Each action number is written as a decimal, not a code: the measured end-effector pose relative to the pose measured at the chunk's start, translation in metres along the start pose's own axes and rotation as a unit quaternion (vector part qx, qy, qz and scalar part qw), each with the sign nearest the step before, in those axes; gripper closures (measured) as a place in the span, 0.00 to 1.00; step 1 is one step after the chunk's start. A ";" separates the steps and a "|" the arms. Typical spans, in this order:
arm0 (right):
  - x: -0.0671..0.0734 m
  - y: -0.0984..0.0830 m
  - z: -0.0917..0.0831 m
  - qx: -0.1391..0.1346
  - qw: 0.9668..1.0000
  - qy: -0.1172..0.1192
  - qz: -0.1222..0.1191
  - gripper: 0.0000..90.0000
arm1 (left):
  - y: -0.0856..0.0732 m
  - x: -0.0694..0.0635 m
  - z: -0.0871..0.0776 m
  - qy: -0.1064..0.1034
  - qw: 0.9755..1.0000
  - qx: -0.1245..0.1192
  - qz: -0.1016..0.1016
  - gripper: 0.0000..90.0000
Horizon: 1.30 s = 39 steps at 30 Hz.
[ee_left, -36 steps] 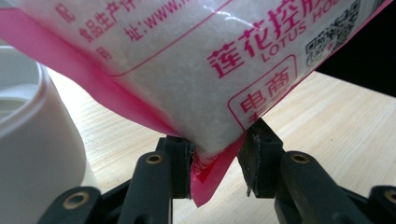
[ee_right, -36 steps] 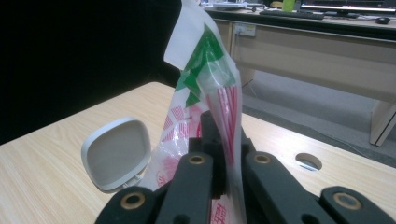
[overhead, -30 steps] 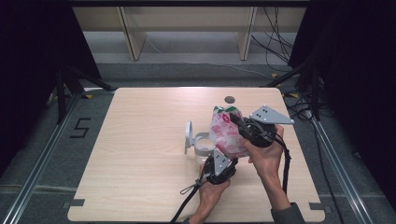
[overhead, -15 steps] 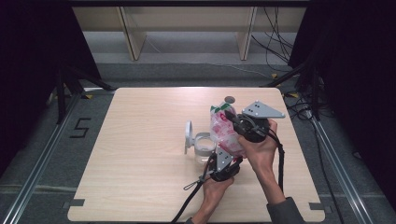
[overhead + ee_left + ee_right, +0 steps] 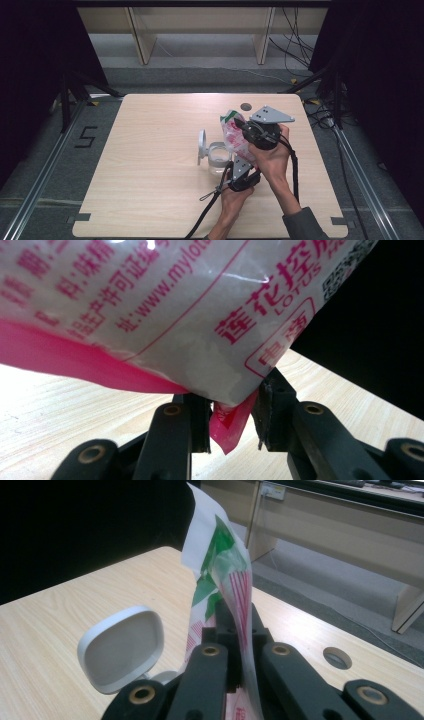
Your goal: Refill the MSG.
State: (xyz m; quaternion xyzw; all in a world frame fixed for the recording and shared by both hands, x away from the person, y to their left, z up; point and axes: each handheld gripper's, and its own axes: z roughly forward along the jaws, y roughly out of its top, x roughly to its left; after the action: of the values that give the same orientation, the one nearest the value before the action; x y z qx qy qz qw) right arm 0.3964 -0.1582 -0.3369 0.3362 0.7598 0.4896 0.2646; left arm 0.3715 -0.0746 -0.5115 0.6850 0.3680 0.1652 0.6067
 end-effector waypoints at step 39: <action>0.017 0.002 0.030 0.045 0.999 0.009 -0.030 1.00 | -0.002 0.006 0.001 -0.026 0.999 0.014 0.020 0.80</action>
State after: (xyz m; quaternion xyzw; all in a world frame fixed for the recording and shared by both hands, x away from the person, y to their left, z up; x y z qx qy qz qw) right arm 0.4078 -0.1276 -0.3477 0.3202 0.7930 0.4498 0.2573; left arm 0.3759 -0.0706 -0.5146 0.7043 0.3407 0.1540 0.6034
